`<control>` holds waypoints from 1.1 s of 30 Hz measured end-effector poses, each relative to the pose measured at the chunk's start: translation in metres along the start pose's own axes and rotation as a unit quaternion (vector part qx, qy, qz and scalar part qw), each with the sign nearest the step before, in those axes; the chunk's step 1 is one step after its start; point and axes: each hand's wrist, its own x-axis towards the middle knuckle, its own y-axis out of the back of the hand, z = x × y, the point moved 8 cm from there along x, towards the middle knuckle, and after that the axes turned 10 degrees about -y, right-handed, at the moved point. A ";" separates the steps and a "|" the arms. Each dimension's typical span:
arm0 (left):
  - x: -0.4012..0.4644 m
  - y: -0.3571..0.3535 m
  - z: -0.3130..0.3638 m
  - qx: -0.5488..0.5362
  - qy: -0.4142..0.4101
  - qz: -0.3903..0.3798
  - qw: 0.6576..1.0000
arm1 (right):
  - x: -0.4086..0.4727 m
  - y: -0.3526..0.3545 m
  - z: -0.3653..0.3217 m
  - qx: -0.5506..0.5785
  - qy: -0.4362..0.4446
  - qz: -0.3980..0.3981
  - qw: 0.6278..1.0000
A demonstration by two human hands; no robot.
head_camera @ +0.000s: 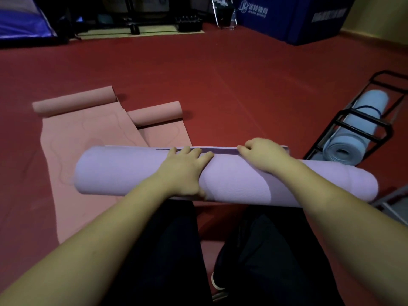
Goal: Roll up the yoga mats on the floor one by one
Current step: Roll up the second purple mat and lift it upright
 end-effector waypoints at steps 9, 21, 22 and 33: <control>0.038 -0.012 -0.024 -0.146 0.006 -0.103 0.984 | -0.007 -0.024 0.004 -0.004 -0.030 0.011 0.999; -0.006 -0.060 0.013 0.100 0.070 0.141 0.982 | 0.036 -0.034 -0.003 -0.012 -0.054 -0.144 0.988; -0.003 -0.059 0.011 0.096 0.080 0.144 0.982 | 0.039 -0.033 -0.004 -0.004 -0.058 -0.150 0.987; -0.044 -0.014 0.009 0.095 0.082 0.407 0.905 | 0.047 -0.019 0.008 0.068 -0.066 -0.168 0.981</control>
